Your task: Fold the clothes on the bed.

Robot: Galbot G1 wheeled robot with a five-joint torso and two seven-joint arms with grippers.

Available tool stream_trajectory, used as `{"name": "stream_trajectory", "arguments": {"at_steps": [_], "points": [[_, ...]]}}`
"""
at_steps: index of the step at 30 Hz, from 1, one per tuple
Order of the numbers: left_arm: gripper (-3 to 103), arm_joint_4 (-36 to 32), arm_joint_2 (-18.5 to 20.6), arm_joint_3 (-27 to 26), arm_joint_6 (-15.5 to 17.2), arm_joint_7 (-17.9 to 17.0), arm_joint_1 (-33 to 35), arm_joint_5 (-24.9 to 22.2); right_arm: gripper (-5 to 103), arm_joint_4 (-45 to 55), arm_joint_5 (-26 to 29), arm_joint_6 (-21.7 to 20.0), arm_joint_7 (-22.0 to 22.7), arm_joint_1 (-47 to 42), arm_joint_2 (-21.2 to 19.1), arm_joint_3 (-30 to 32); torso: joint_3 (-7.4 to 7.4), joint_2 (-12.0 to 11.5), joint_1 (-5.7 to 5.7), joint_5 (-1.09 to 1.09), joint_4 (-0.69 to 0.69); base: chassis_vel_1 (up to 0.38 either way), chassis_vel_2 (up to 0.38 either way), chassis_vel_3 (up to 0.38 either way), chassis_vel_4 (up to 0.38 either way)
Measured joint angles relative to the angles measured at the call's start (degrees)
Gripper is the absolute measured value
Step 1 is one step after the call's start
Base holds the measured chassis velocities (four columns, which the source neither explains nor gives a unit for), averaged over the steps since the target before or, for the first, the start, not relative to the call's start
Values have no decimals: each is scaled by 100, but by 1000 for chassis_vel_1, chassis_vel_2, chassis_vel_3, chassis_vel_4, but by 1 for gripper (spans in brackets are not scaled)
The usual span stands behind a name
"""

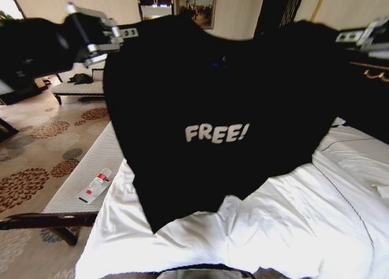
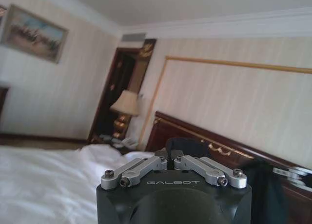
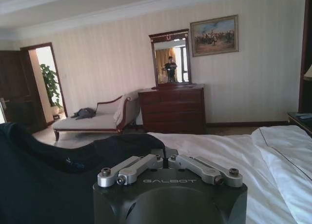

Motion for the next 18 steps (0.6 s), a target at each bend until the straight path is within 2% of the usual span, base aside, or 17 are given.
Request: {"name": "stream_trajectory", "arguments": {"at_steps": [2,6,10,14,16,18], "points": [[1,16,178,-267,64,-96,68,-320,0,78,208,31,38,-104,-226,285,1,-1,2,2,-1,0,0,0,0],[1,-16,323,-513,141,-192,76,-674,0,82,380,-14,66,-310,-514,660,1,-1,2,4,-1,0,0,0,0],[1,-127,272,-474,116,-306,99,-712,0,250,400,-36,83,-203,-581,590,-1,0,0,4,-2,0,0,0,0],[1,-350,120,-66,-24,-342,123,-389,0,271,396,57,83,-46,-420,363,0,0,1,0,-1,0,0,0,0],[1,-486,-41,225,-105,-353,156,-65,0,272,388,125,84,14,-263,175,1,-1,1,2,-1,0,0,0,0],[1,-612,-370,648,-200,-425,262,439,0,271,142,256,86,22,52,-199,1,-1,1,5,-3,0,0,0,0]]}}
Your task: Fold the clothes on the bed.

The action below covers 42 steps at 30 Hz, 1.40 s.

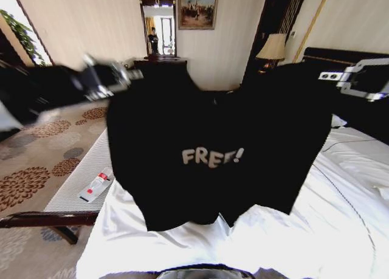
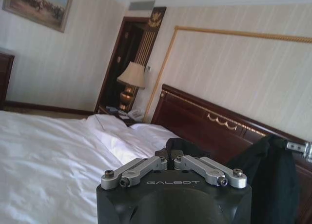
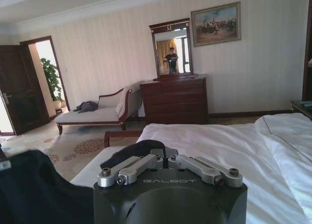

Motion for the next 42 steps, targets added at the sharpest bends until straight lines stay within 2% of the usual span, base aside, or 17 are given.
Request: {"name": "stream_trajectory", "arguments": {"at_steps": [3,6,8,10,13,14,18,19,21,23,25,28,29,33,35,36,42], "points": [[1,-19,-250,244,-6,-50,106,385,0,-5,-307,82,1,-45,271,-280,0,0,0,0,-1,0,0,0,0],[1,94,-788,769,27,-143,200,1097,0,-13,-1481,258,-12,-447,995,-916,1,0,1,-3,2,0,0,0,0],[1,141,-862,890,40,-147,197,1223,0,-15,-1671,280,-20,-585,1099,-921,1,0,1,-4,3,0,0,0,0],[1,361,-1125,1394,94,-150,172,1686,0,-21,-2640,379,-112,-1511,1557,-880,1,0,2,-4,3,0,0,0,0],[1,747,-1567,2067,163,-130,143,2296,0,-75,-3584,470,-306,-2768,2144,-892,1,-1,2,1,3,0,0,0,0],[1,747,-1567,2067,163,-130,143,2296,0,-75,-3584,470,-306,-2768,2144,-892,1,-1,2,1,3,0,0,0,0],[1,1539,-2324,2872,224,-47,100,3068,0,-806,-4653,452,-560,-3973,2973,-888,1,-1,2,-1,0,0,0,0,0],[1,1539,-2324,2872,224,-47,100,3068,0,-806,-4653,452,-560,-3973,2973,-888,1,-1,2,-1,0,0,0,0,0],[1,2021,-2591,3271,242,90,118,3509,0,-1301,-5115,378,-767,-4317,3394,-1005,1,-1,2,0,0,0,0,0,0],[1,2473,-2793,3567,265,249,170,3870,0,-1815,-5560,334,-1061,-4410,3775,-1273,1,-1,2,-1,0,0,0,0,0],[1,2661,-2887,3670,280,311,203,4001,0,-2057,-5797,338,-1223,-4431,3928,-1408,1,-1,2,-1,1,0,0,0,0],[1,3281,-3415,3873,292,430,400,4479,0,-2775,-6508,392,-1666,-4532,4541,-1851,1,-1,2,-3,3,0,0,0,0],[1,3281,-3415,3873,292,430,400,4479,0,-2775,-6508,392,-1666,-4532,4541,-1851,1,-1,2,-3,3,0,0,0,0],[1,4237,-4321,3923,274,623,678,5184,0,-3610,-7238,454,-1976,-4532,5350,-2304,1,-1,1,-1,0,0,0,0,0],[1,4389,-4421,3923,274,650,694,5262,0,-3740,-7339,464,-2035,-4499,5451,-2365,1,-1,1,0,0,0,0,0,0],[1,4854,-4668,3923,273,762,700,5464,0,-4101,-7559,491,-2179,-4377,5668,-2506,1,-1,1,-2,0,0,0,0,0],[1,5839,-5120,3902,291,1035,485,5878,0,-5247,-8041,617,-2603,-3799,6048,-2875,1,0,1,-2,2,0,0,0,0]]}}
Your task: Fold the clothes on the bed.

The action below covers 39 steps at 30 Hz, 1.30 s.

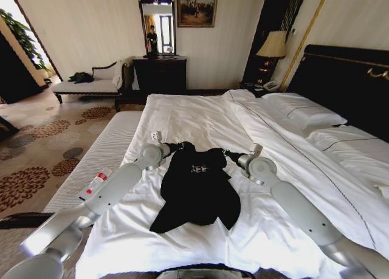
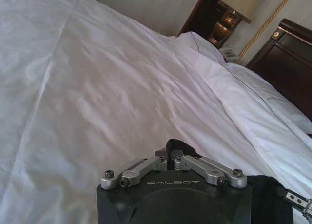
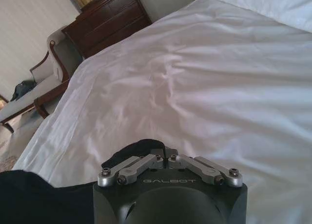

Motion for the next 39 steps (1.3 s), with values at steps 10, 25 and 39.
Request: {"name": "stream_trajectory", "arguments": {"at_steps": [10,25,39], "points": [[1,2017,-1196,-287,-145,541,-562,1112,0,-2124,-600,390,-606,1414,793,-464,0,0,1,-1,1,0,0,0,0],[1,4856,-2513,-814,-577,1534,-1584,2641,0,-4813,-1606,915,-1517,2412,2230,-596,0,0,-1,0,-2,0,0,0,0],[1,5472,-2638,-1234,-855,1717,-1621,3055,0,-6834,-2614,1620,-2083,3180,3146,102,-1,0,-1,0,-3,0,0,0,0]]}}
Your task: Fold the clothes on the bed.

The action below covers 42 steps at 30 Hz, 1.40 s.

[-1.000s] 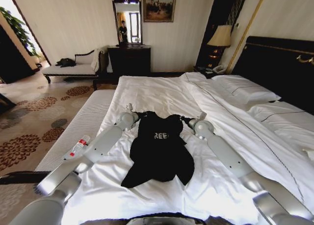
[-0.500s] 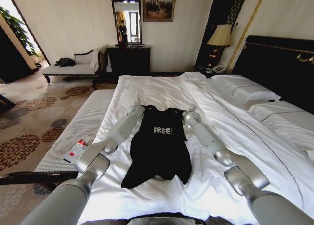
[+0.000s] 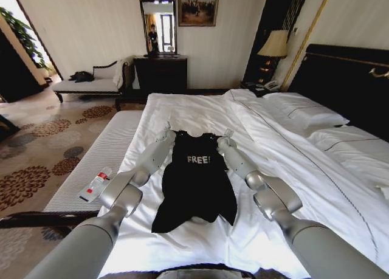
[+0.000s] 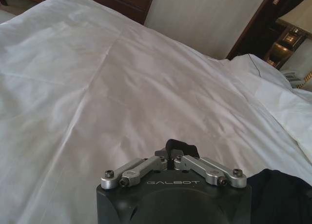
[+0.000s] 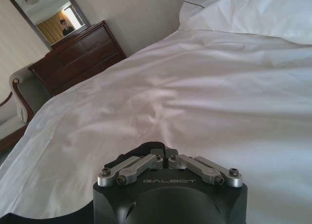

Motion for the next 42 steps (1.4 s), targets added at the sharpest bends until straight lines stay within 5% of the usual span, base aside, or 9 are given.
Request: {"name": "stream_trajectory", "arguments": {"at_steps": [21,22,26,32,34,36,39,42], "points": [[1,456,-101,-7,-162,199,4,395,-2,-272,-758,75,-359,-212,183,380,0,0,0,0,2,0,0,0,0],[1,439,-91,17,-60,136,55,440,8,-76,-615,13,-422,-314,103,250,0,0,0,0,1,0,0,0,0],[6,379,-23,112,25,146,154,530,19,261,-462,-115,-464,-471,-28,16,0,0,0,0,0,0,0,0,0],[27,169,30,117,47,92,244,542,41,744,-343,-290,-332,-670,-151,-205,0,0,0,0,3,0,0,0,0],[43,115,75,135,40,48,187,498,51,1239,-178,-473,-129,-831,-337,-422,0,0,0,0,1,0,0,0,0],[43,112,84,136,36,37,177,497,51,1312,-162,-494,-88,-856,-363,-442,0,0,0,0,0,0,0,0,0],[60,-156,283,209,33,-216,219,369,68,2104,141,-660,279,-1168,-655,-515,0,0,0,1,2,0,0,0,0],[65,-424,443,293,36,-367,313,230,73,2607,366,-724,437,-1380,-885,-531,0,0,0,1,2,0,0,0,0]]}}
